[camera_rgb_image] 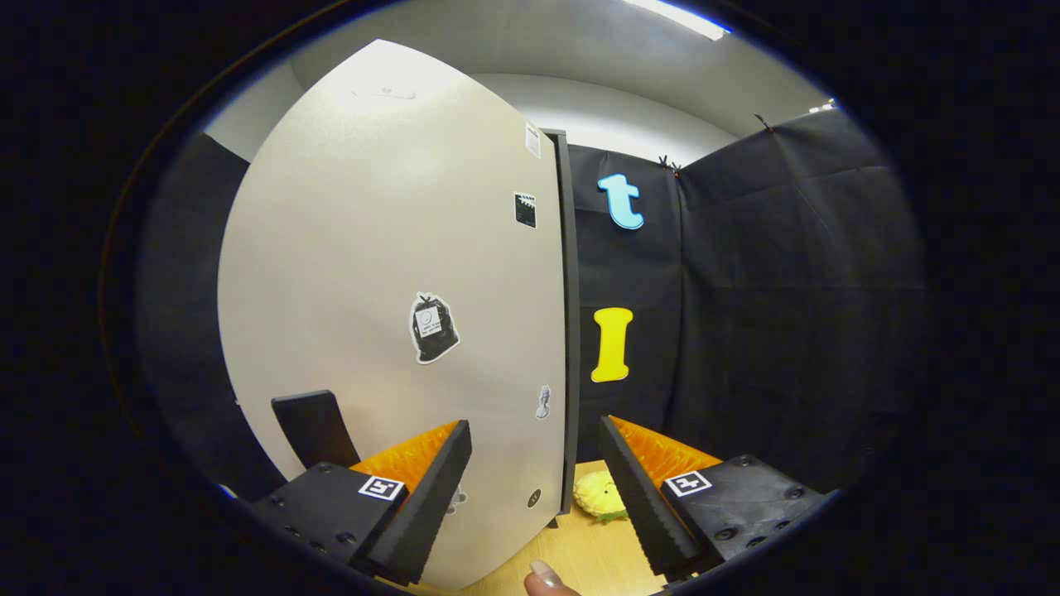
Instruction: Open the shoe cabinet door, grab the shoes and put them into the shoe cabinet, then close the shoe cabinet door.
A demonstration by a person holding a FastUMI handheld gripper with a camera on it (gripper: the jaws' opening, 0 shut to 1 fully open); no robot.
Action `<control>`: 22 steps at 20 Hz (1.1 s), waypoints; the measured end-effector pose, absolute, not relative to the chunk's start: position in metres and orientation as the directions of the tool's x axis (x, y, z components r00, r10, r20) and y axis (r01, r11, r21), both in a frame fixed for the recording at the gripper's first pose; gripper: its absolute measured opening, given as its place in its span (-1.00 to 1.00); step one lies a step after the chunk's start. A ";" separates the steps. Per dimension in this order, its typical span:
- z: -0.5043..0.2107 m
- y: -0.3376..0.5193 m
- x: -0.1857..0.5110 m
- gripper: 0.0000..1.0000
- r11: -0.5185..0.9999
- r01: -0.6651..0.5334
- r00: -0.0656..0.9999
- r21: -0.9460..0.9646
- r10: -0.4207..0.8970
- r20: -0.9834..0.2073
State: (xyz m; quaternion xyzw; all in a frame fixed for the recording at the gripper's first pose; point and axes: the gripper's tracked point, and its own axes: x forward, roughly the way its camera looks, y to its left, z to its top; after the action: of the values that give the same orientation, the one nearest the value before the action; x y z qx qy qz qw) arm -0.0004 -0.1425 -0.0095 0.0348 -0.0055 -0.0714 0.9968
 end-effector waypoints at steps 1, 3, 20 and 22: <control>-0.010 -0.142 -0.001 0.96 0.986 0.153 0.988 0.067 -0.154 0.005; -0.011 -0.142 -0.006 0.95 0.981 0.181 0.983 0.065 -0.181 0.000; -0.012 -0.112 -0.043 0.95 0.980 0.189 0.982 0.067 -0.189 -0.003; -0.012 -0.110 -0.045 0.95 0.980 0.186 0.983 0.067 -0.186 -0.004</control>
State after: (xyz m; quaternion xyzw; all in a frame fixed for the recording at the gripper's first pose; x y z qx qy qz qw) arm -0.0447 -0.1100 -0.0121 0.0337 -0.0010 -0.0934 0.9951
